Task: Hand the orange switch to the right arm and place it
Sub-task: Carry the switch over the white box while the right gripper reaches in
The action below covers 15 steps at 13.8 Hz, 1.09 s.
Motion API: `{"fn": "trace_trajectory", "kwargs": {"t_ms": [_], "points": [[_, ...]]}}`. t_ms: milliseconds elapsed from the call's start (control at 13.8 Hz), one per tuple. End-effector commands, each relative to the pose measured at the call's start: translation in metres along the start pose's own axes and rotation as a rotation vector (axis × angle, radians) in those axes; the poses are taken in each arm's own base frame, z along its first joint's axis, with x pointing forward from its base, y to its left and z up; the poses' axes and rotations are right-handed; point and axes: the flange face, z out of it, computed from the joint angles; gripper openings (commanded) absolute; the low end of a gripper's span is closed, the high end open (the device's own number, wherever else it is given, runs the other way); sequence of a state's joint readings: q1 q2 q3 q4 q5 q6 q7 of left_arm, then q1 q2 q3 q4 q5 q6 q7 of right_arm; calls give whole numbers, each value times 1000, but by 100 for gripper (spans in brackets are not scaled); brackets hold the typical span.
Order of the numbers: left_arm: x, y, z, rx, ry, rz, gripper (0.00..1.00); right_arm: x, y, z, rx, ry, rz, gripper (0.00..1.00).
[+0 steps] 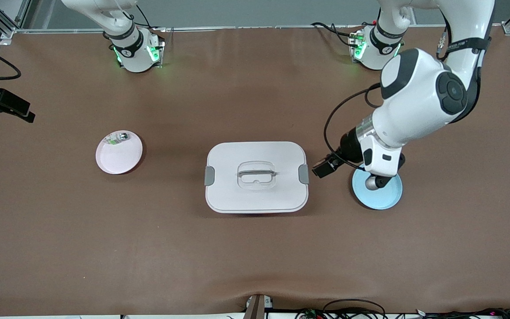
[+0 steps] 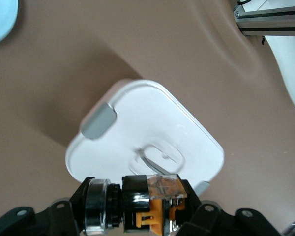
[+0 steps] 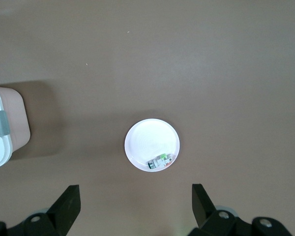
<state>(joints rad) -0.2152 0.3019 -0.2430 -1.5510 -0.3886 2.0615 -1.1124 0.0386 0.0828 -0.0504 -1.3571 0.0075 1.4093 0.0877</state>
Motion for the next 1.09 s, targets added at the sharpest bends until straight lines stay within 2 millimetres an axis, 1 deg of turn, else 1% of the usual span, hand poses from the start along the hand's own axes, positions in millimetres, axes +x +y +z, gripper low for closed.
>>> {"fn": "trace_trajectory", "kwargs": {"t_ms": [0, 72, 217, 290, 435, 507, 580, 797, 870, 942, 1014], "points": [[-17, 12, -26, -60, -73, -209, 10, -5, 1, -3, 6, 12, 7, 100], [-24, 14, -26, -60, -80, -232, 10, -4, 0, -3, 3, 12, 6, 100], [-44, 25, -33, -85, -99, -244, 10, -5, 0, -2, 2, 3, 8, 100], [-50, 27, -34, -91, -117, -281, 10, -6, 0, -2, 3, 0, 5, 100], [-55, 31, -35, -106, -147, -374, 10, -6, -3, -4, -12, 6, -2, 100], [-61, 33, -33, -117, -153, -396, 10, -6, -4, -3, -6, 5, -3, 100], [-69, 36, -31, -124, -160, -409, 10, -5, -6, -2, 1, 1, -6, 100], [-82, 39, -28, -126, -174, -431, 10, -5, -12, -1, 16, 0, -22, 100], [-85, 39, -27, -122, -179, -449, 10, -6, -20, -1, 26, -1, -38, 100], [-86, 40, -24, -119, -182, -465, 10, -7, -32, 0, 27, -3, -58, 100], [-93, 43, -23, -139, -183, -473, 10, -9, -43, -1, 30, 2, -86, 100]]}}
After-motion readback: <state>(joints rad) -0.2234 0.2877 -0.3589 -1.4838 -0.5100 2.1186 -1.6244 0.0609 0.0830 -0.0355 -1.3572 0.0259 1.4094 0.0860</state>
